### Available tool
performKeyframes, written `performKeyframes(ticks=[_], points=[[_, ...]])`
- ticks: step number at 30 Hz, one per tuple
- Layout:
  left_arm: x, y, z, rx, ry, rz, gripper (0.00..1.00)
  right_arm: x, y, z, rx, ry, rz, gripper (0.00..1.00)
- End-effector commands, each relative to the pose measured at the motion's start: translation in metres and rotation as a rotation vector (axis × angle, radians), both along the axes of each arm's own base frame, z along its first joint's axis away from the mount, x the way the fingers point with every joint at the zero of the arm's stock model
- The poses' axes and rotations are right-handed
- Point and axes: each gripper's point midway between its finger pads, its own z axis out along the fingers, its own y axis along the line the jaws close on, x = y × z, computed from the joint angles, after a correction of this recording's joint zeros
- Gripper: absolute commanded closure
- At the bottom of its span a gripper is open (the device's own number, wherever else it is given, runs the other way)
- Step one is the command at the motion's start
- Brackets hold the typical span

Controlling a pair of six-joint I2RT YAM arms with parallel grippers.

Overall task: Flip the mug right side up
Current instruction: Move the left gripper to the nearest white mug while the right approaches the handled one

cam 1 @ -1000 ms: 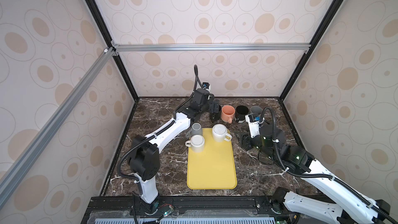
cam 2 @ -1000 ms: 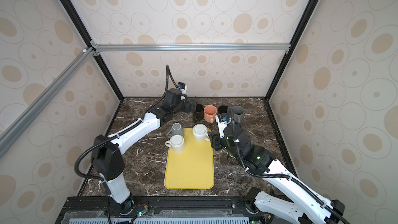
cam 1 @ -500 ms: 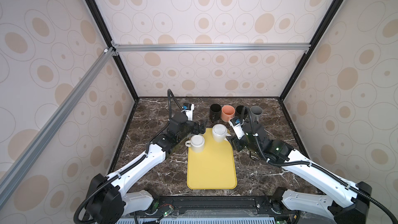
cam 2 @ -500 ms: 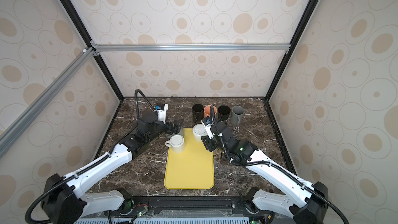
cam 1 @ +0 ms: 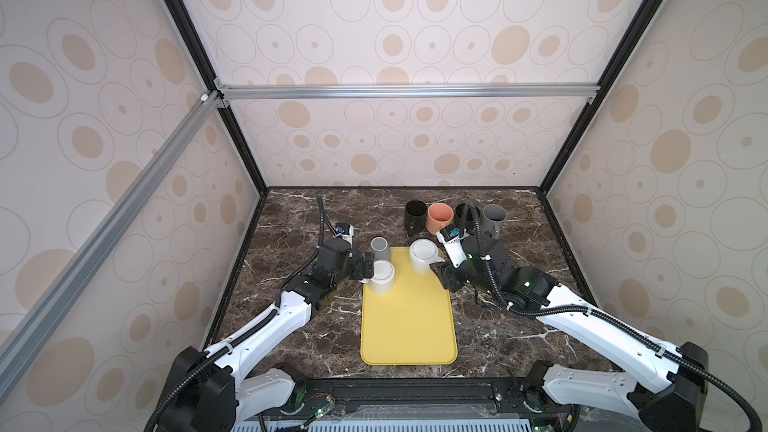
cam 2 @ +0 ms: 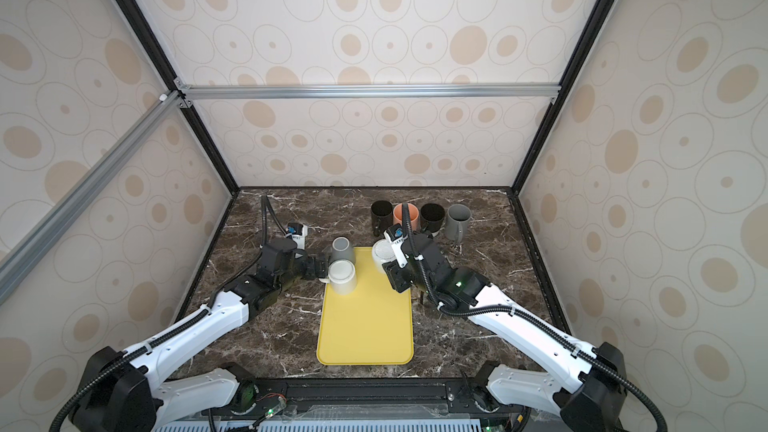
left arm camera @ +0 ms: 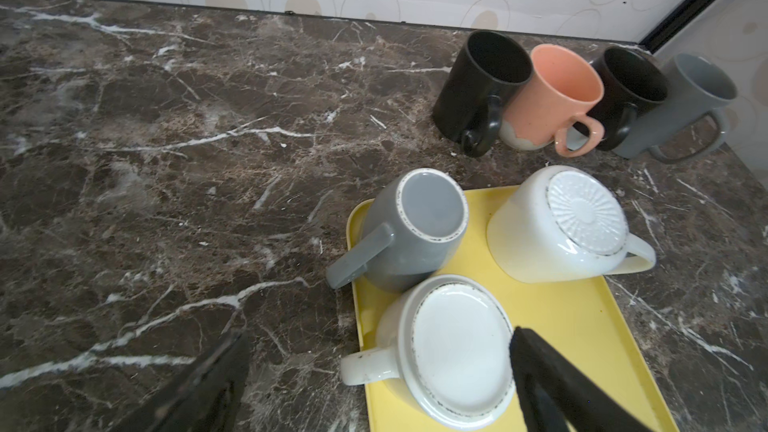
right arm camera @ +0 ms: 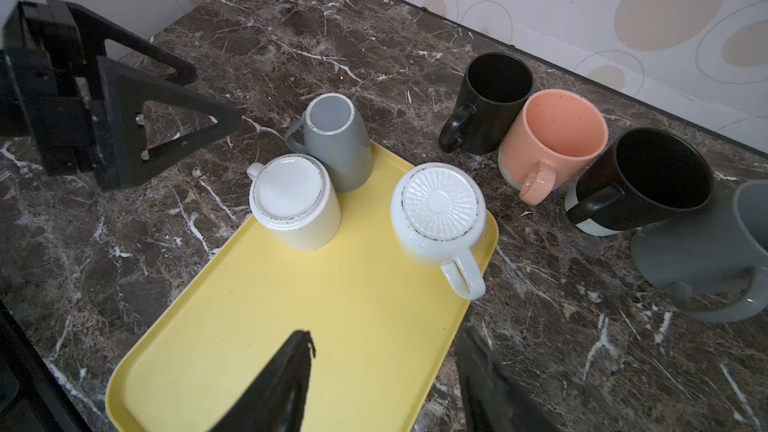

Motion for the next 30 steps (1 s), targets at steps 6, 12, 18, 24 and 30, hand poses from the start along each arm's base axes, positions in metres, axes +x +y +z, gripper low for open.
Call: performKeyframes(ticks=[6,12,18,24,30], points=[[0.006,0.016,-0.038,0.006,0.094,0.039,0.08,-0.006,-0.003,0.005,0.053,0.002,-0.005,0.42],[0.009,0.013,-0.05,0.002,0.1,0.01,0.09,-0.008,-0.007,0.003,0.048,-0.007,-0.009,0.42],[0.013,0.016,-0.072,0.009,0.149,0.039,0.11,-0.01,-0.008,0.002,0.047,-0.007,-0.005,0.42],[0.012,0.018,-0.091,0.015,0.193,0.057,0.12,-0.012,-0.011,-0.001,0.046,-0.001,-0.011,0.42],[0.003,0.013,-0.092,-0.017,0.204,0.022,0.17,-0.013,-0.014,-0.001,0.05,-0.009,-0.02,0.42]])
